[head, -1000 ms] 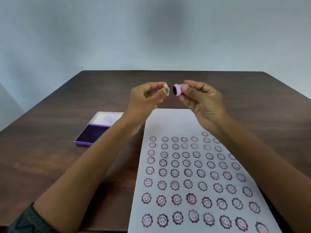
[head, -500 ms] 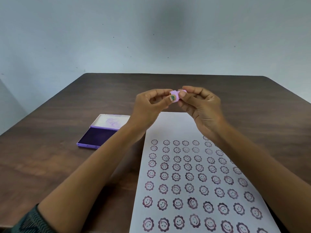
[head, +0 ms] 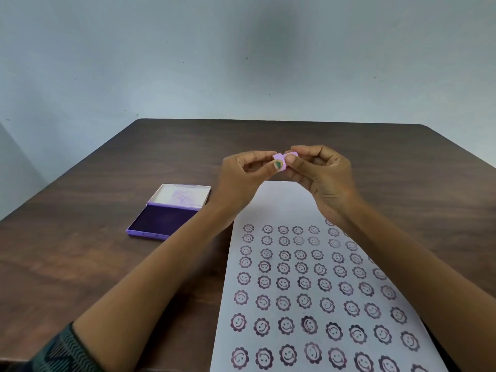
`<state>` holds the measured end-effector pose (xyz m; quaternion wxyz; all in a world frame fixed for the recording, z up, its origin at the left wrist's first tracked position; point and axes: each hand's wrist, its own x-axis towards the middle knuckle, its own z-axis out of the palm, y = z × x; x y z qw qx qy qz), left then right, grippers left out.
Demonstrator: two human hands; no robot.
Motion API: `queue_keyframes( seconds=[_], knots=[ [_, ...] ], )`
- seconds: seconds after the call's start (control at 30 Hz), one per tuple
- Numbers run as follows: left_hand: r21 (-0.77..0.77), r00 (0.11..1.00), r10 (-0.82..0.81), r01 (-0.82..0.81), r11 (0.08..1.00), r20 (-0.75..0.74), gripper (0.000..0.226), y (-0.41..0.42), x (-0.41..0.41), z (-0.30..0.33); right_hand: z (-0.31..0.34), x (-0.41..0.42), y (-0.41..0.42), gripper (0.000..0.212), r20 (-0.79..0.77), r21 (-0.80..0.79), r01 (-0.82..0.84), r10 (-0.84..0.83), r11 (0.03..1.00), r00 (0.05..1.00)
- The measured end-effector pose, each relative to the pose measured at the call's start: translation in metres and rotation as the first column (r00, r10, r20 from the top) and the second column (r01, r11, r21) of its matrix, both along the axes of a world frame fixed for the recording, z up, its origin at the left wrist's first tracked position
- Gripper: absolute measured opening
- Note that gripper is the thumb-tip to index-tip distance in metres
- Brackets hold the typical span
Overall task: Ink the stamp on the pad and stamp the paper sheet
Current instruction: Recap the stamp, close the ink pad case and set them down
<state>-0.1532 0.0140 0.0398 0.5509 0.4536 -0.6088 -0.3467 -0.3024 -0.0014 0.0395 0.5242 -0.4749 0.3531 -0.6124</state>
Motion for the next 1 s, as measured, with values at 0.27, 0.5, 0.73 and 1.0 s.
queue_keyframes(
  seconds=[0.27, 0.5, 0.73, 1.0],
  knots=[
    [-0.09, 0.863, 0.089, -0.05, 0.995, 0.498, 0.042, -0.008, 0.013, -0.004, -0.014, -0.008, -0.006, 0.021, -0.147, -0.009, 0.179, -0.178, 0.984, 0.973],
    [-0.076, 0.796, 0.049, -0.004, 0.997, 0.604, 0.041, 0.003, 0.05, -0.003, -0.025, -0.009, -0.007, 0.022, -0.295, -0.022, 0.233, -0.229, 0.972, 0.928],
    [0.032, 0.803, 0.07, -0.11, 0.993, 0.591, 0.06, 0.03, 0.131, -0.003, -0.017, -0.002, -0.003, 0.021, -0.491, -0.185, 0.216, -0.281, 0.959, 0.825],
    [0.247, 0.894, -0.016, -0.107, 0.963, 0.447, 0.09, 0.054, 0.186, -0.021, -0.01, 0.056, 0.005, 0.016, -0.757, -0.302, -0.115, -0.164, 0.946, 0.633]
  ],
)
